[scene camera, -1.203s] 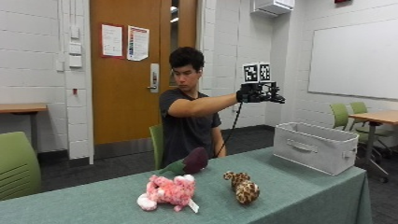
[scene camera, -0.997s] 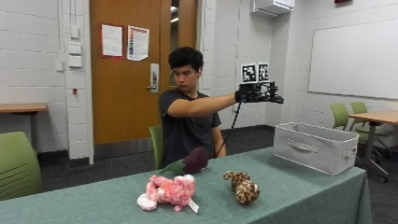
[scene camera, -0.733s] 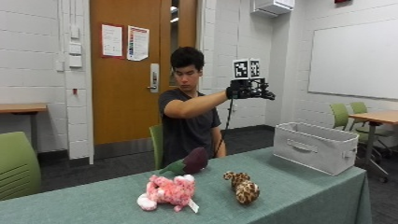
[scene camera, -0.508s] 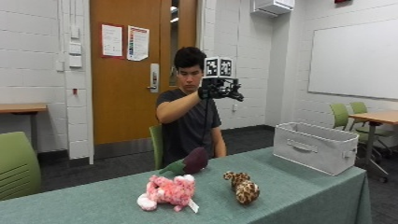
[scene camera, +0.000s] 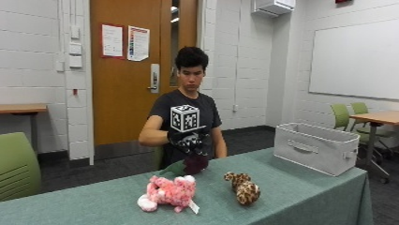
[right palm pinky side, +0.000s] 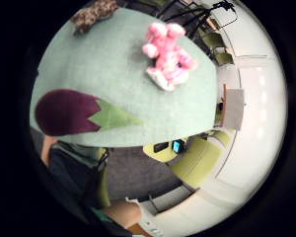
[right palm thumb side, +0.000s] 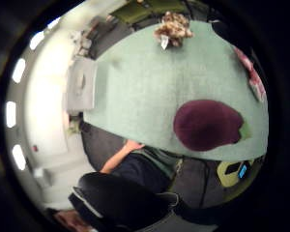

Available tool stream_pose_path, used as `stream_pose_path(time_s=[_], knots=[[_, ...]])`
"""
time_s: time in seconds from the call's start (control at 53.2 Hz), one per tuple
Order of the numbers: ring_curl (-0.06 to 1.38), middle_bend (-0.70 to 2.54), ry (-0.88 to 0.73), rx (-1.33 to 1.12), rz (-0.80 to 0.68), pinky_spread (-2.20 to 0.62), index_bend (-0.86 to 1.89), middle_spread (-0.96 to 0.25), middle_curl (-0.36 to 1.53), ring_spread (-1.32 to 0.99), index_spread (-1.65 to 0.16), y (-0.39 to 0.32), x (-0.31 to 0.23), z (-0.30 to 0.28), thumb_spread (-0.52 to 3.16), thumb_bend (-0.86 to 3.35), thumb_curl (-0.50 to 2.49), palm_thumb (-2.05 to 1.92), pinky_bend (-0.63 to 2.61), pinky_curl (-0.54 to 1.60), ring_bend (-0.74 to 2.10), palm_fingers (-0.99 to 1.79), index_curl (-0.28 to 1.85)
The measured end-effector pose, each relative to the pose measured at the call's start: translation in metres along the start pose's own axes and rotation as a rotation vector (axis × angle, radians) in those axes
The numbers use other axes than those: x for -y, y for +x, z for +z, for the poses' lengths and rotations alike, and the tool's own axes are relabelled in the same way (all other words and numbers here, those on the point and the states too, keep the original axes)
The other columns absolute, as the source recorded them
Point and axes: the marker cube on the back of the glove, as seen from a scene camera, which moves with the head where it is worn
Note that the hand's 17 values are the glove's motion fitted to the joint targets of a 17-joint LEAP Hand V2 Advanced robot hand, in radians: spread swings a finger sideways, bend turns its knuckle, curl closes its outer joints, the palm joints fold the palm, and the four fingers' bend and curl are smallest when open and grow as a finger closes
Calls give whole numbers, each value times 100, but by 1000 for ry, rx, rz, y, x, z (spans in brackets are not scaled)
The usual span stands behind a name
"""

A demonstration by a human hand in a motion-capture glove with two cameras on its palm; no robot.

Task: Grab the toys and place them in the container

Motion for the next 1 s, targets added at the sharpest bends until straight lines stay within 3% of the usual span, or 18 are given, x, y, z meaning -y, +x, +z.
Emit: stream_pose_path(time_s=[0.282, 0.508, 0.62, 0.771, 0.94, 0.997], knots=[[18, 22, -46, 21, -20, -4, 30, -6, 35, -24, -20, 26, 2, 74, 65, -16, 9, -23, 35, 33, 16, 0, 45], [17, 19, -36, 78, -20, -3, 30, -5, 35, -25, -19, 39, 3, 96, 60, -14, 15, -18, 44, 35, 16, -2, 47], [19, 16, 4, 96, -29, -6, 29, -6, 33, -28, -20, 36, -3, 98, 80, 3, 21, 8, 61, 39, 20, 15, 47], [22, 18, 79, 80, -47, -15, 35, -10, 32, -36, -23, 29, -7, 91, 103, 11, 28, 26, 58, 38, 31, 35, 49], [27, 24, 234, 0, 1, -27, 31, -15, 35, -43, -27, 18, -3, 78, 118, 19, 35, 41, 62, 37, 51, 77, 49], [29, 27, 236, 8, 15, -34, 21, -18, 36, -44, -28, 18, 3, 73, 114, 20, 39, 47, 72, 38, 60, 104, 47]])
